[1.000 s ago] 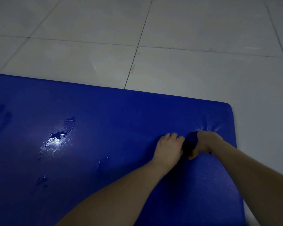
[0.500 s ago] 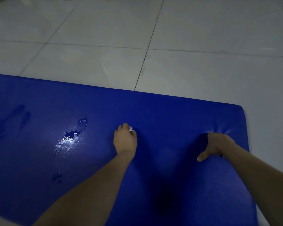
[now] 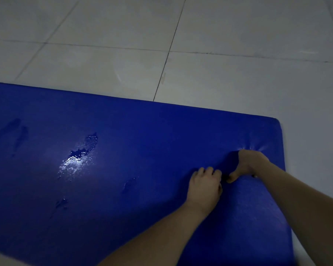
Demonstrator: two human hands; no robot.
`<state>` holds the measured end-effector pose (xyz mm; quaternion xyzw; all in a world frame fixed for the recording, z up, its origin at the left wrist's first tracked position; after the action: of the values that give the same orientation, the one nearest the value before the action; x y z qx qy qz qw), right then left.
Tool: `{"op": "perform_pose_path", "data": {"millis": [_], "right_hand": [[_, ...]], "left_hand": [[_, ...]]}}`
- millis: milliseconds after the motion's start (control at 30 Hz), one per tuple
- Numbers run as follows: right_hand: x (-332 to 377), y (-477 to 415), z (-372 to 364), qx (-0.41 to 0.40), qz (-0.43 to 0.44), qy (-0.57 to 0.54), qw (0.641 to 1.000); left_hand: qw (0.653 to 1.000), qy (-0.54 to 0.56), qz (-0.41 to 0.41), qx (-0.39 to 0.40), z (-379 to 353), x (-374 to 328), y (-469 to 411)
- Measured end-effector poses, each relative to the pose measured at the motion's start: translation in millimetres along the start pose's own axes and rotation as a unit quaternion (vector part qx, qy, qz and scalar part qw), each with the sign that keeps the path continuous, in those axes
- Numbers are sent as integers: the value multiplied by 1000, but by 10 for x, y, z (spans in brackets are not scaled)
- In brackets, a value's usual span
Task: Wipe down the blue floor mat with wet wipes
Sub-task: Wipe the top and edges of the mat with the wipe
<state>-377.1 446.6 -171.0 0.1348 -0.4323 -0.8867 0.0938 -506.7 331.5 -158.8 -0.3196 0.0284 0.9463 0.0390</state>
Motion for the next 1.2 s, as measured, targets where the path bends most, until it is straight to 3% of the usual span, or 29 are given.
{"op": "perform_pose_path", "data": {"millis": [100,267,400,500,700,833,1000,1200], "right_hand": [[-21,16,-3,-2,2,-2,1000],[-3,-10,5,5,10,-6,1000],[-8,-4,23,6,8,-2,1000],[-10,-3,14,2,6,6,1000],[-10,16,29,2,1,5,1000],[-8,18,24,1,-3,2,1000],[-18,34,19,-6,-1,7,1000],[-54,-21,-14,2,-2,12,1000]], "left_hand": [[998,-46,21,-26,327,375,-20],[967,-91,206,-118,1147,1486,115],[932,-66,300,-190,1468,1848,302],[942,-49,276,-182,1318,1642,287],[990,-55,100,-80,463,495,181],[999,-29,20,18,-140,-77,392],[996,-81,-31,-9,51,91,362],[988,-110,71,-76,721,944,310]]}}
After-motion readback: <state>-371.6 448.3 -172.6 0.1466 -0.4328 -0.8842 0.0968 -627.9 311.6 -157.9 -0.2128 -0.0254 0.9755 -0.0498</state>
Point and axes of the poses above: each hand's wrist, its own y-axis away from the middle knuckle, its own z-axis out of the back of the hand, x = y × z, the point moved 8 cm from there along -y, towards the middle knuckle, and after that the axes turned 12 degrees about y, right-handed, at the moved point
